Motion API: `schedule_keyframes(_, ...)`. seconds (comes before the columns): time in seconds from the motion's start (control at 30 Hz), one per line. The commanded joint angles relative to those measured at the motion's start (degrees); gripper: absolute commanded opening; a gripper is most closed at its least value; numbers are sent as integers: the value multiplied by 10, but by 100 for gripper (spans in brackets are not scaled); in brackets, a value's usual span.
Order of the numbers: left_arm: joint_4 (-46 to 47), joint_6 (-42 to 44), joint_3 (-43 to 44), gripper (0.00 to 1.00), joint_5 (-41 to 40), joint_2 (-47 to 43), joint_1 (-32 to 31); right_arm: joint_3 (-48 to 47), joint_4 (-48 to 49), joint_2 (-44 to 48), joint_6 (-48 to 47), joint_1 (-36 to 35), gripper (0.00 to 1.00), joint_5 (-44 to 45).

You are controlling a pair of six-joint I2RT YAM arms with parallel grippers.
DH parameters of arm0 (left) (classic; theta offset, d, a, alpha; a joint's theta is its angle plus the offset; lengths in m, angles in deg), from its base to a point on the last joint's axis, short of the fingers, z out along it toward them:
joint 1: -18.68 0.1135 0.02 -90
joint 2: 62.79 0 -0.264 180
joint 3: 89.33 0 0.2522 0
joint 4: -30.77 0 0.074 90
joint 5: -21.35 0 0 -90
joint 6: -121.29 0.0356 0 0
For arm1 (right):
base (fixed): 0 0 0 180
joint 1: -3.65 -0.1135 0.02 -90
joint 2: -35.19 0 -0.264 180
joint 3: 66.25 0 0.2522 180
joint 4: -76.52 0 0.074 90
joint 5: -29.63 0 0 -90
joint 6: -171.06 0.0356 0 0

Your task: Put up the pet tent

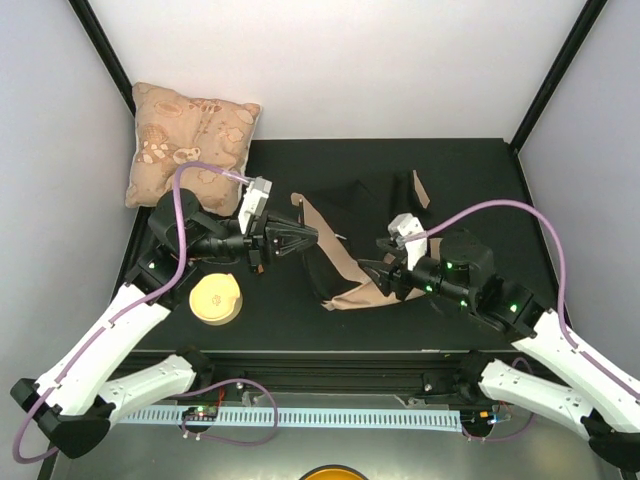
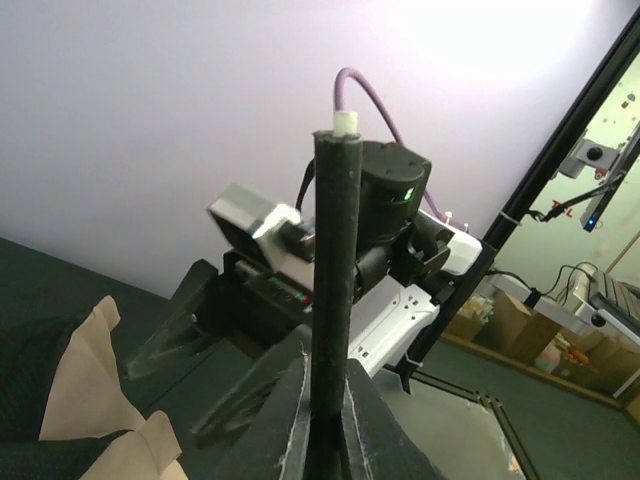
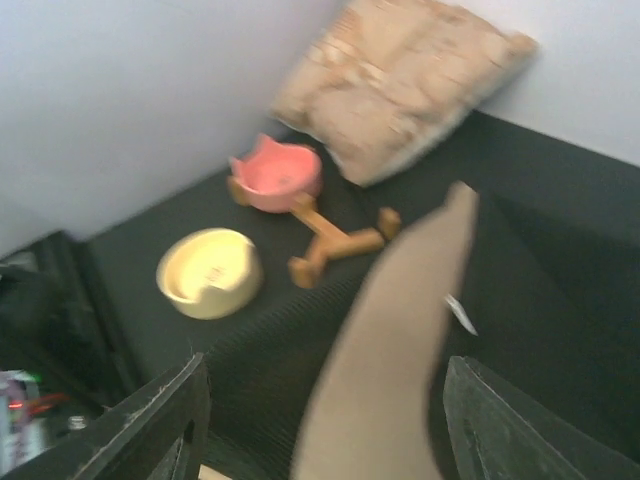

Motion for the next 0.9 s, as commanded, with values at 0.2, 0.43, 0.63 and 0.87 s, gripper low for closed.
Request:
schedule_keyframes(0.2, -41, -2, -9, 2, 10, -1, 7, 61, -120, 49, 103, 65, 66, 290)
schedule_keyframes(0.43, -36, -5, -11, 2, 12, 0, 7, 131, -66, 39, 36, 176, 65, 78)
schedule_keyframes(0.63, -32, -7, -13, 2, 14, 0, 7, 175, 36, 51, -38, 174, 63, -95)
schedule_keyframes(0.87, -31, -9, -15, 2, 14, -4, 7, 195, 178, 14, -80, 137, 65, -196)
